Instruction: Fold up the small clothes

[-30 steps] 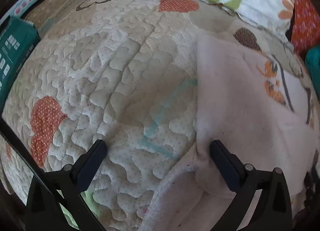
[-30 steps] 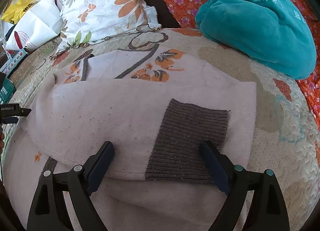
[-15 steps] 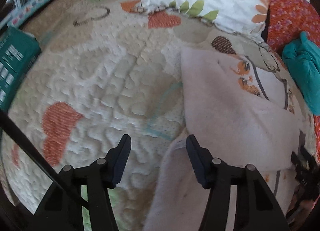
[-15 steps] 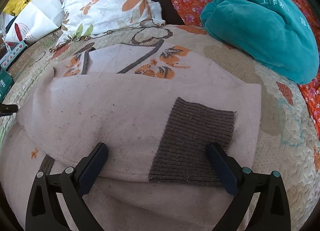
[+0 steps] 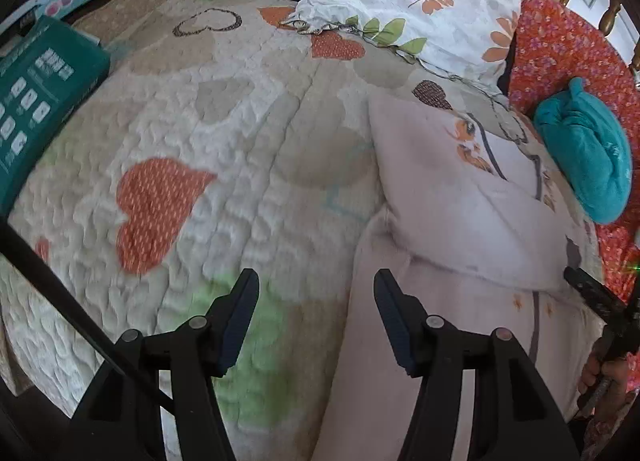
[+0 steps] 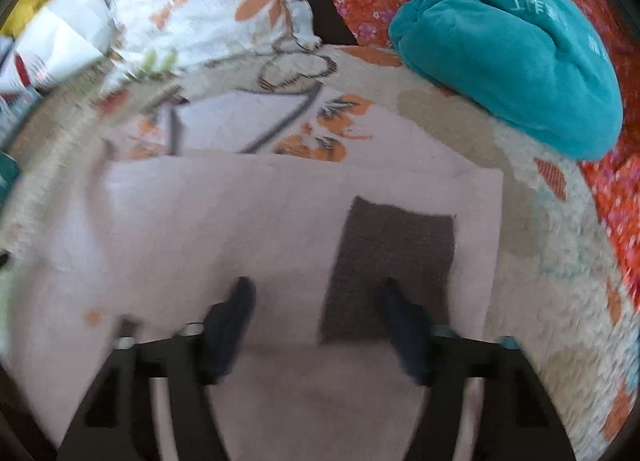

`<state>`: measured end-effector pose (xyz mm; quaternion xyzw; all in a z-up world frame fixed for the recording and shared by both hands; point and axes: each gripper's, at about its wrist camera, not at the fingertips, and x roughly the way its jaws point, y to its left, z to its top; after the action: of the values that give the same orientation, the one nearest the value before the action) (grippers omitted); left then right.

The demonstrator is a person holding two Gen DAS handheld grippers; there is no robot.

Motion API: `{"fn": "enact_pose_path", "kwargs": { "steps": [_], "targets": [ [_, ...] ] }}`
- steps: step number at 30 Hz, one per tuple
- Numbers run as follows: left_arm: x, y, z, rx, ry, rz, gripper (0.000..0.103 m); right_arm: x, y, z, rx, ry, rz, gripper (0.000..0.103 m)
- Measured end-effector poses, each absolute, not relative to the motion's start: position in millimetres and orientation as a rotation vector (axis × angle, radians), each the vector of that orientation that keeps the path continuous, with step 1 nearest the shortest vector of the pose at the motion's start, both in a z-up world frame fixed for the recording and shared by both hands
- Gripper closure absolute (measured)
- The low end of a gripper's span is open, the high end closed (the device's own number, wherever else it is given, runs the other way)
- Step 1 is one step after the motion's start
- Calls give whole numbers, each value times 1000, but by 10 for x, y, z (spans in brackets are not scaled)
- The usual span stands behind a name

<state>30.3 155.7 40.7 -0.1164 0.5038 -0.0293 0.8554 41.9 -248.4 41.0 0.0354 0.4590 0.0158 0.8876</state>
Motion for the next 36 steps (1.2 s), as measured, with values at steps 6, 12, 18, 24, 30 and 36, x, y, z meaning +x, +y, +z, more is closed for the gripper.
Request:
{"fn": "enact_pose_path", "kwargs": {
  "steps": [6, 12, 18, 24, 30, 36],
  "targets": [
    [133, 1612, 230, -328, 1111, -151, 44, -278, -2820, 576, 217, 928, 8, 38],
    [-56, 1539, 142, -362, 1117, -223, 44, -925, -3474, 149, 495, 995, -82, 37],
    [-406, 1455, 37, -472, 1121, -325, 45, -1313, -3505, 64, 734, 951, 146, 35],
    [-885, 1431, -145, -578, 1126, -378, 45, -1591, -3315, -192, 926, 994, 360, 35],
    [-1194, 1432, -421, -690, 1208, -386, 45, -1716, -3154, -270, 927, 1029, 411, 35],
    [-1349, 1253, -511, -629, 1248, -365, 45, -1748, -3015, -326, 906, 1072, 446, 35]
  ]
}}
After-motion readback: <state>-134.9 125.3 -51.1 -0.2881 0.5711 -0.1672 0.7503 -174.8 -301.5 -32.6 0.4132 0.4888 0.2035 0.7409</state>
